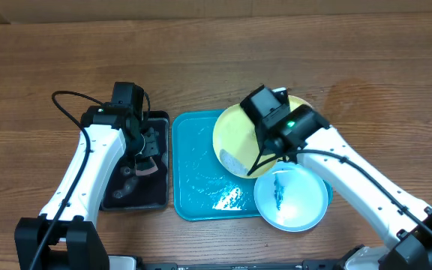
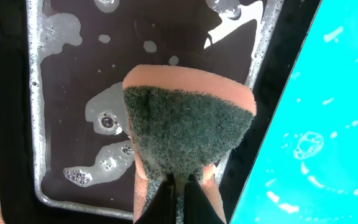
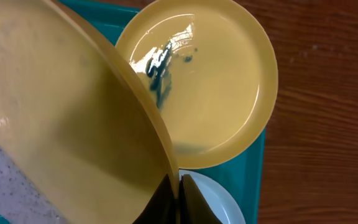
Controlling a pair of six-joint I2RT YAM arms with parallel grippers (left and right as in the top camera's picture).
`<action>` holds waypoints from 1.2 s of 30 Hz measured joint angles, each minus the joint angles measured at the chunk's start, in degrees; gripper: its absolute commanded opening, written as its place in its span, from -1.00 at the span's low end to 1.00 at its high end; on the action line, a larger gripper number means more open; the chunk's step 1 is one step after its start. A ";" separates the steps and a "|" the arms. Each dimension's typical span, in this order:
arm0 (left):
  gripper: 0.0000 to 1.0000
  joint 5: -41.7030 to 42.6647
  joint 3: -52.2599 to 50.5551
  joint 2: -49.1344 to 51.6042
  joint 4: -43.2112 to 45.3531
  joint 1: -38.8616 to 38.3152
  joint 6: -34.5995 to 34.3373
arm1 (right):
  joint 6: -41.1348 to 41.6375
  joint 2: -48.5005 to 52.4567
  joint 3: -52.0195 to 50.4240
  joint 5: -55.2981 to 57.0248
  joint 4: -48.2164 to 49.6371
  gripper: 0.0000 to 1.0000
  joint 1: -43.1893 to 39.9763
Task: Clean dirty plates on tray and stack at the side
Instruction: 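Carry the yellow plate off the tray to the right side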
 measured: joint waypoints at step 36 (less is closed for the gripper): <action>-0.92 0.00 0.00 0.00 1.49 0.00 0.00 | -22.49 0.00 6.99 32.28 1.27 -0.92 13.07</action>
